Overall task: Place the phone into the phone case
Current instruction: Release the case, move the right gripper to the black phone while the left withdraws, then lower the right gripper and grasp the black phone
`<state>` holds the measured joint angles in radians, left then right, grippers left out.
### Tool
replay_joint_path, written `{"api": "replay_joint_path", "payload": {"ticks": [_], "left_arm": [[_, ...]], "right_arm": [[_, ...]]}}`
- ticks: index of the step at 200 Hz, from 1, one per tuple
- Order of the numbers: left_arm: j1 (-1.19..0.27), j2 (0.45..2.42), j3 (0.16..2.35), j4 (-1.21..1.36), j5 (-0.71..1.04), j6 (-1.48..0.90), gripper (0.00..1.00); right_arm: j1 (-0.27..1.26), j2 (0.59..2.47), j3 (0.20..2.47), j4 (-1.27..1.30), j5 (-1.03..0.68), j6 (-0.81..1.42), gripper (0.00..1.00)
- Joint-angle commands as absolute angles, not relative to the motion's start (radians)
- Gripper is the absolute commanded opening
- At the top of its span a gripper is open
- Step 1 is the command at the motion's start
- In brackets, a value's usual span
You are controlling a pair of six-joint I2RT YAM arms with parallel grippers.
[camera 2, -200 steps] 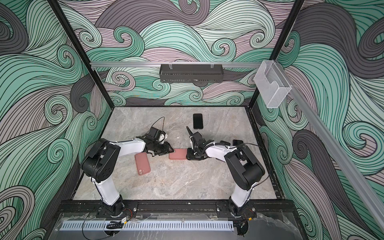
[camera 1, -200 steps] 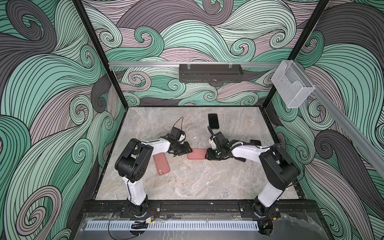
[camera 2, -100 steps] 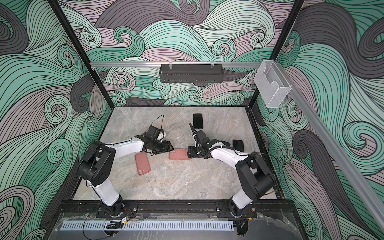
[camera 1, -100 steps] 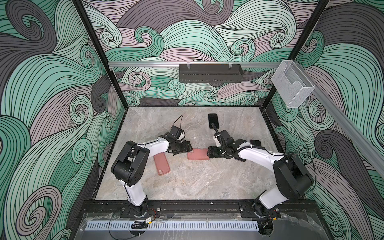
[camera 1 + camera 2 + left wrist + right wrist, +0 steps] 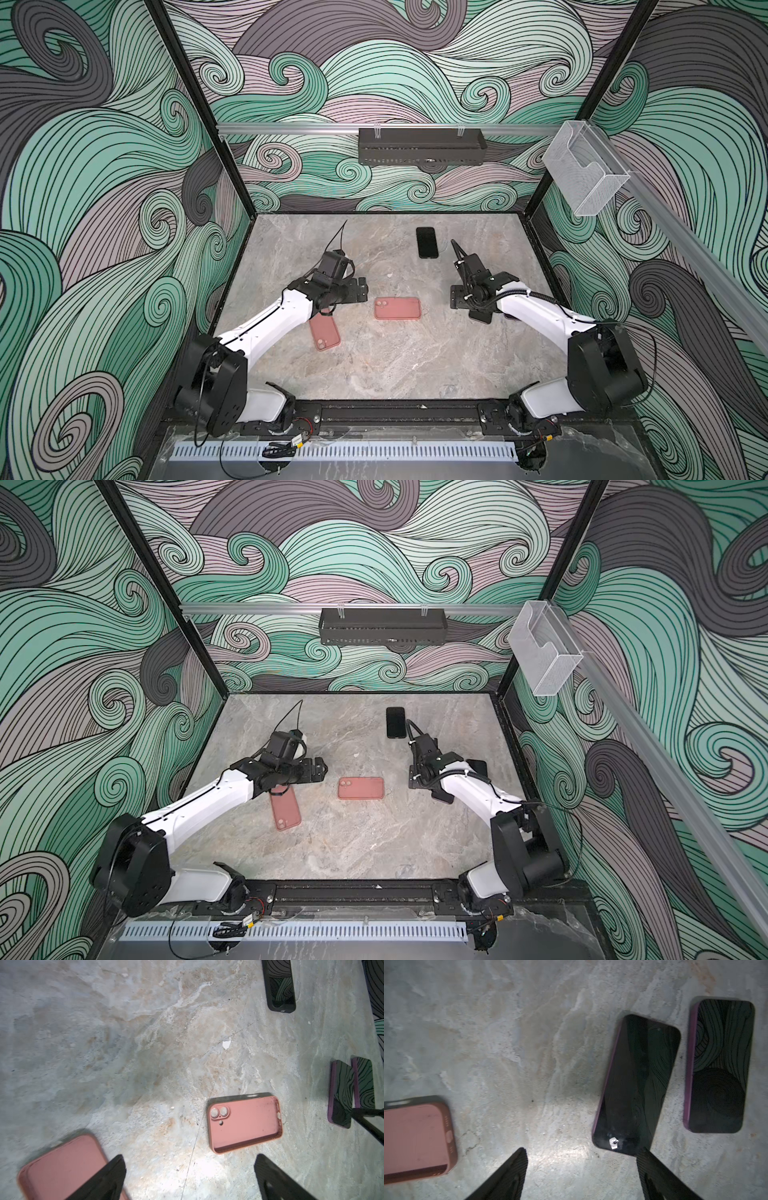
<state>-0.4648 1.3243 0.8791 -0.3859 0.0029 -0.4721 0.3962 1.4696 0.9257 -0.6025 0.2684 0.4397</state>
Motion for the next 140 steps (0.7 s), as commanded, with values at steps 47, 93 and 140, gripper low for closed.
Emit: {"api": "replay_joint_path", "payload": {"ticks": [47,93,140], "left_arm": [[-0.443,1.188,0.797,-0.473,-0.146,-0.485,0.99],[-0.428,1.075,0.735,-0.411,-0.12,-0.505,0.98],[-0.415,1.011,0.684,-0.379,-0.127,-0.495,0.99]], "right_arm": [[0.264,1.561,0.958,-0.656,0.32,0.456,0.87],[0.219,1.633,0.976,-0.629,0.256,0.466,0.95],[0.18,1.681,0.972,-0.581,0.164,0.477,0.95]]}}
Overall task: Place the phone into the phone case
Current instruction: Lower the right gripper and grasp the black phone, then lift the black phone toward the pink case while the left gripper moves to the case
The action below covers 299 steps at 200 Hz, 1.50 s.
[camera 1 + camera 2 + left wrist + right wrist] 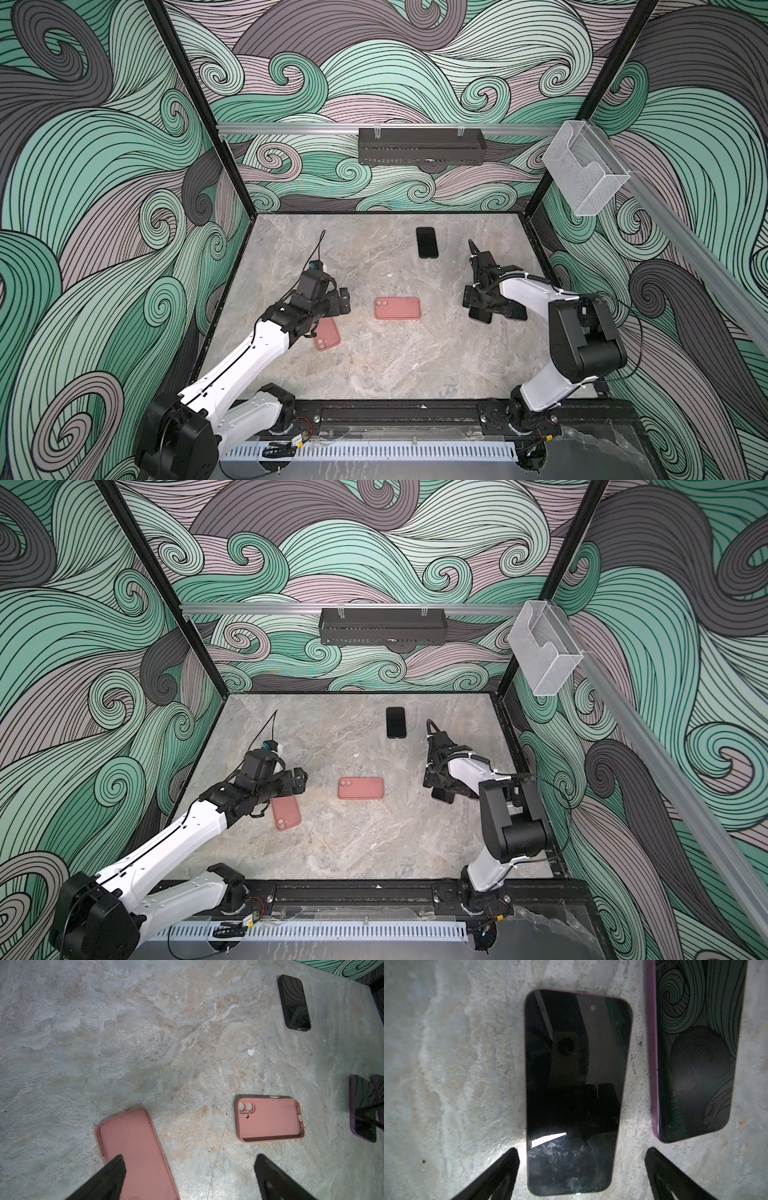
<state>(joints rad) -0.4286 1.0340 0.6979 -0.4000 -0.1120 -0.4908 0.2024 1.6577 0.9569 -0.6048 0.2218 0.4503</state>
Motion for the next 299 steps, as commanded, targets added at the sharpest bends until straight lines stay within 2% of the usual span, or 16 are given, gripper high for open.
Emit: {"api": "replay_joint_path", "payload": {"ticks": [1,41,72,109,127,202,255,299], "left_arm": [[-0.415,1.01,0.683,-0.379,-0.127,-0.495,0.99],[-0.406,1.012,0.655,-0.356,-0.108,-0.501,0.98],[-0.404,0.999,0.654,-0.354,-0.107,-0.5,0.99],[-0.4,0.988,0.655,-0.355,-0.106,-0.499,0.99],[-0.399,0.983,0.655,-0.357,-0.104,-0.499,0.98],[-0.398,0.958,0.652,-0.362,-0.109,-0.497,0.98],[-0.396,0.96,0.653,-0.368,-0.097,-0.489,0.99],[-0.395,0.991,0.666,-0.344,-0.056,-0.49,0.99]], "right_arm": [[0.18,1.682,0.972,-0.58,0.162,0.476,0.95],[0.157,1.715,0.965,-0.549,0.111,0.483,0.94],[0.143,1.724,0.968,-0.547,0.093,0.482,0.9],[0.122,1.746,0.963,-0.538,0.042,0.479,0.8],[0.117,1.755,0.96,-0.536,0.026,0.479,0.71],[0.106,1.763,0.963,-0.535,0.0,0.467,0.7],[0.106,1.756,0.954,-0.517,-0.017,0.427,0.6],[0.112,1.674,0.941,-0.515,-0.031,0.353,0.49]]}}
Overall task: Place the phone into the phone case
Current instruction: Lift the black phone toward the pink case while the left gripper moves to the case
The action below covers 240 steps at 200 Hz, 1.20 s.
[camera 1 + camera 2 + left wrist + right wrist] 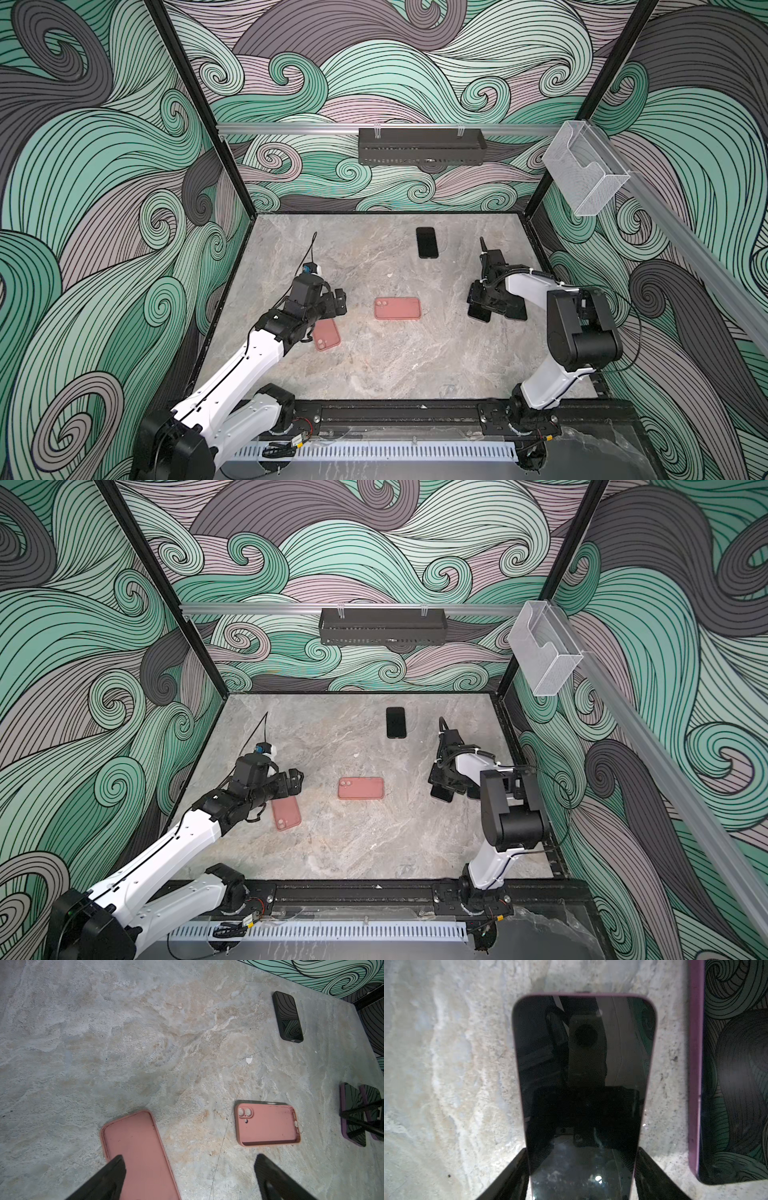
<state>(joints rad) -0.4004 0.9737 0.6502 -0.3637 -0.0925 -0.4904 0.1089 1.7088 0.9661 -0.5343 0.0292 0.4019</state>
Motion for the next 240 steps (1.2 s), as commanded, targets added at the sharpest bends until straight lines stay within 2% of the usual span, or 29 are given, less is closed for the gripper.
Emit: {"api": "replay_joint_path", "payload": {"ticks": [1,85,135,180,240], "left_arm": [[-0.394,0.992,0.667,-0.343,-0.055,-0.489,0.99],[-0.394,1.189,0.821,-0.319,0.136,-0.456,0.97],[-0.395,1.333,0.96,-0.354,0.372,-0.423,0.91],[-0.394,1.416,1.01,-0.304,0.569,-0.437,0.91],[-0.396,1.486,1.028,-0.234,0.768,-0.454,0.85]], "right_arm": [[0.112,1.671,0.94,-0.515,-0.031,0.351,0.48],[0.197,1.503,0.93,-0.511,-0.12,0.235,0.36],[0.324,1.435,0.929,-0.475,-0.189,0.156,0.3],[0.43,1.407,0.923,-0.449,-0.24,0.104,0.29],[0.558,1.327,0.916,-0.405,-0.22,0.043,0.29]]}}
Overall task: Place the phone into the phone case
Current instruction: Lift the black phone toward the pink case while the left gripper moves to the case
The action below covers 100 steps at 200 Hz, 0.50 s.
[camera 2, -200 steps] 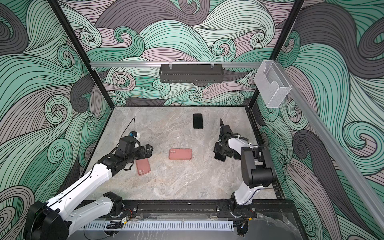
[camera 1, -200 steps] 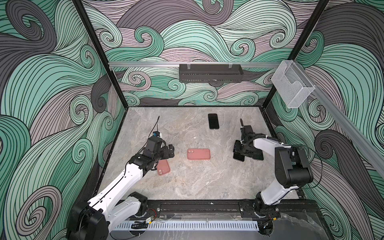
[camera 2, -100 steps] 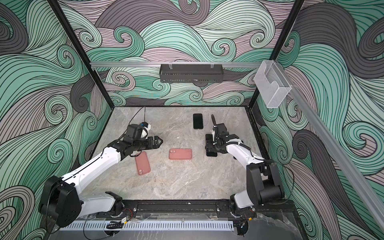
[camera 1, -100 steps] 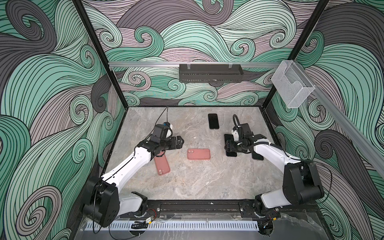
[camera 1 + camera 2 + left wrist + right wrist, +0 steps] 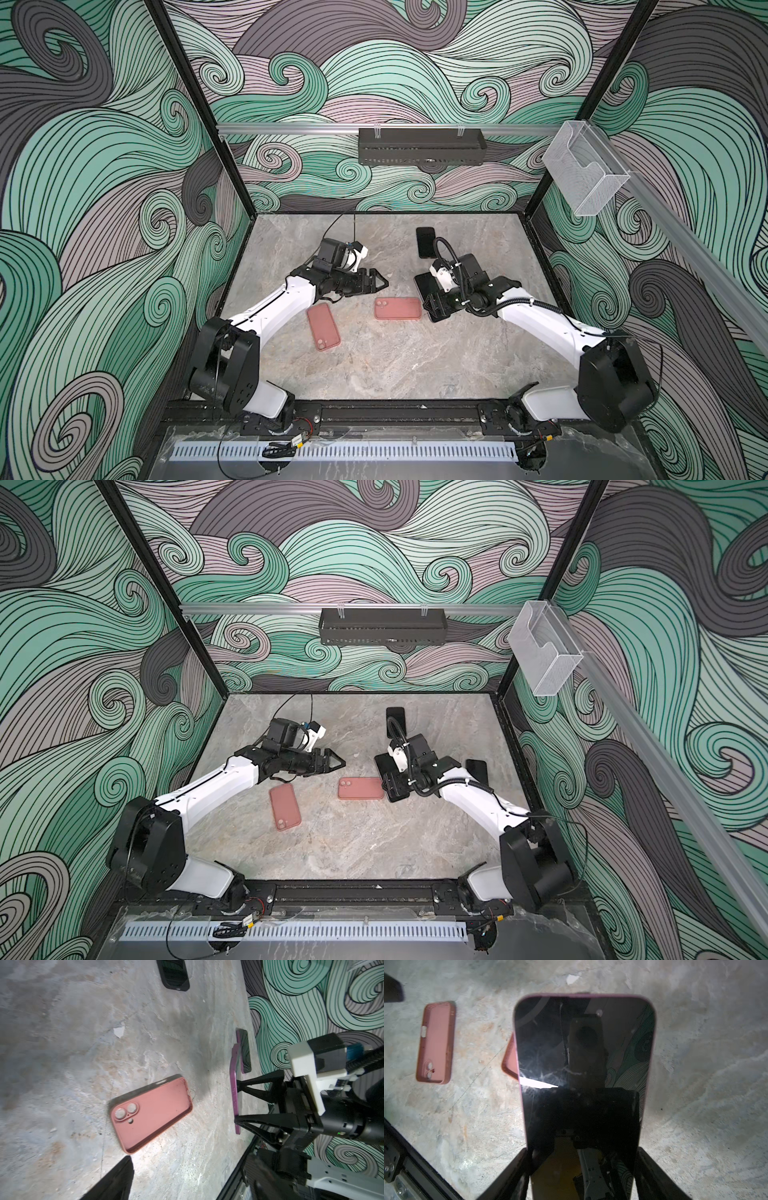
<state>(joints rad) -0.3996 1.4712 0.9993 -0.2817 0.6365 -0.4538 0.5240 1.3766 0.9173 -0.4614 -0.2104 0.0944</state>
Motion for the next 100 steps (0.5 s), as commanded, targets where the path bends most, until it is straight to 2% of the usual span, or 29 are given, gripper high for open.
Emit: {"api": "replay_joint_path", "payload": {"ticks": [1,41,100], "left_arm": [[-0.396,1.487,1.028,-0.234,0.772,-0.453,0.85],[-0.4,1.514,1.034,-0.209,0.815,-0.486,0.76],[-0.412,1.522,1.04,-0.178,0.891,-0.492,0.74]], "right_arm": [[0.56,1.325,0.917,-0.405,-0.22,0.041,0.29],[0.625,1.312,0.961,-0.433,-0.195,0.011,0.29],[0.707,1.327,1.006,-0.428,-0.171,-0.013,0.3]]}}
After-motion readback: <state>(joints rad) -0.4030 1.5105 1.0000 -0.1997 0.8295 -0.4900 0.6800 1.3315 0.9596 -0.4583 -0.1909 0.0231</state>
